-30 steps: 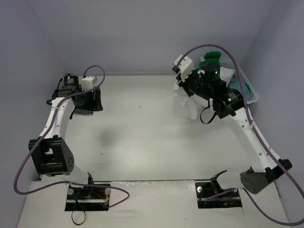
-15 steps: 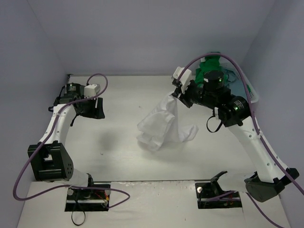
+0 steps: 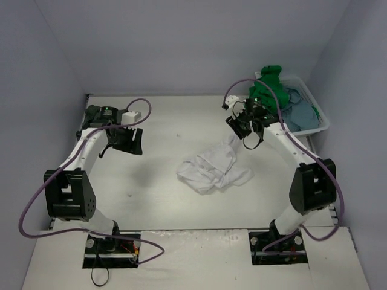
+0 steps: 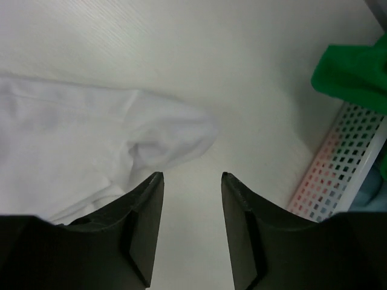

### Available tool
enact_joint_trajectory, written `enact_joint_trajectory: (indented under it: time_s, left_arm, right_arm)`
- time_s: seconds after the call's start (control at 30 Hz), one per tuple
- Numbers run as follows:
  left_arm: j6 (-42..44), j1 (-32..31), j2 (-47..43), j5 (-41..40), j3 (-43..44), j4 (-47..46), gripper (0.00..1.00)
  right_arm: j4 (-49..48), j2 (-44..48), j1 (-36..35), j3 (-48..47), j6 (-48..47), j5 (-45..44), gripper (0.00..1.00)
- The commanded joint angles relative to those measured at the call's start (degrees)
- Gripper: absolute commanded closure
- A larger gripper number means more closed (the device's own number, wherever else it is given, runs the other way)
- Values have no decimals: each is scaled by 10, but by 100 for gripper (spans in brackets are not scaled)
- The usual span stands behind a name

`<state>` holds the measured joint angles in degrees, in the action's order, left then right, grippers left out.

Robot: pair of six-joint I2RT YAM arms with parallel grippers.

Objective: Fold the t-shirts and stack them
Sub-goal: Move the crumpled T-shirt to the center of the board, then flatten out the crumpled T-shirt at the center of the board.

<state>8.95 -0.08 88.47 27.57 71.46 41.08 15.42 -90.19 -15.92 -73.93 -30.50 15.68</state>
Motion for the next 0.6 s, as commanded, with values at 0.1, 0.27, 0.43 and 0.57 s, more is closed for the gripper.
enact_joint_trajectory:
  time_s: [0.1,0.27,0.43,0.57]
  left_arm:
    - [30,-74,-3,-37,30,4,43]
    - [33,-86,-25,-42,17,6,43]
    - [41,-86,-48,-53,-11,1,43]
    - [42,-85,-53,-52,-18,-1,43]
  right_arm:
    - [-78,-15,-16,21,-8,-240,52]
    - [-8,65,-74,46,-26,-125,50]
    - [54,71,-169,70,-24,-55,51]
    - [49,49,-193,107,-27,-57,51]
